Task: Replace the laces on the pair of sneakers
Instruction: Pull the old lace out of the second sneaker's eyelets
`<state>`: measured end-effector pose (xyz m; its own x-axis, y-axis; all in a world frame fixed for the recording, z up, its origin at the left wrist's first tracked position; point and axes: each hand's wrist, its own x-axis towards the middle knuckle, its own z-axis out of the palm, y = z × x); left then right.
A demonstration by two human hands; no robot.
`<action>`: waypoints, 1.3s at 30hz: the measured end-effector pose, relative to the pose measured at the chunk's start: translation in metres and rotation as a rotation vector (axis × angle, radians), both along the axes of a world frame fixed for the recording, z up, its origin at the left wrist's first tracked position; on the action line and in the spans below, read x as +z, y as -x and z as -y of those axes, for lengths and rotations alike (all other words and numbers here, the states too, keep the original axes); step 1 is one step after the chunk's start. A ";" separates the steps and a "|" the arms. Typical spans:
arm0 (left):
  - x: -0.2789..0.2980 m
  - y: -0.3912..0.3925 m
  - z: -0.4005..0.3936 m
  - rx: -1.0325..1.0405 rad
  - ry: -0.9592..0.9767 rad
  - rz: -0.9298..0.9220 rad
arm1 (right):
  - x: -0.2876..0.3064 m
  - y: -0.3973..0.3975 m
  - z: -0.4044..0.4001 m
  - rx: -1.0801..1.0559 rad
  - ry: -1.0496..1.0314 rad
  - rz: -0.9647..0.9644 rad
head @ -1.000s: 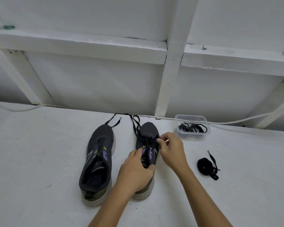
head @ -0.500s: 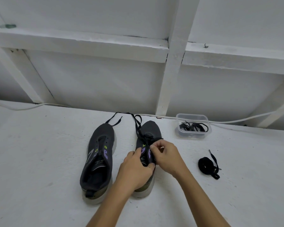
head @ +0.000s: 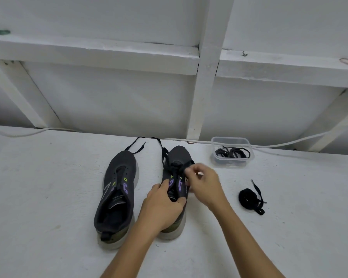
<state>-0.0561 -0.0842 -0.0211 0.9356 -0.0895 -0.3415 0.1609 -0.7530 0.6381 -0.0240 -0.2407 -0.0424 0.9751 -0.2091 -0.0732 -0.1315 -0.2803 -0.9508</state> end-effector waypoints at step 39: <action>0.001 0.001 0.001 0.013 0.001 0.017 | -0.007 0.012 0.009 0.224 -0.109 -0.191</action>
<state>-0.0572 -0.0852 -0.0198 0.9422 -0.0779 -0.3258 0.1598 -0.7502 0.6416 -0.0362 -0.2495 -0.0496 0.9625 0.0281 -0.2699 -0.2574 -0.2204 -0.9408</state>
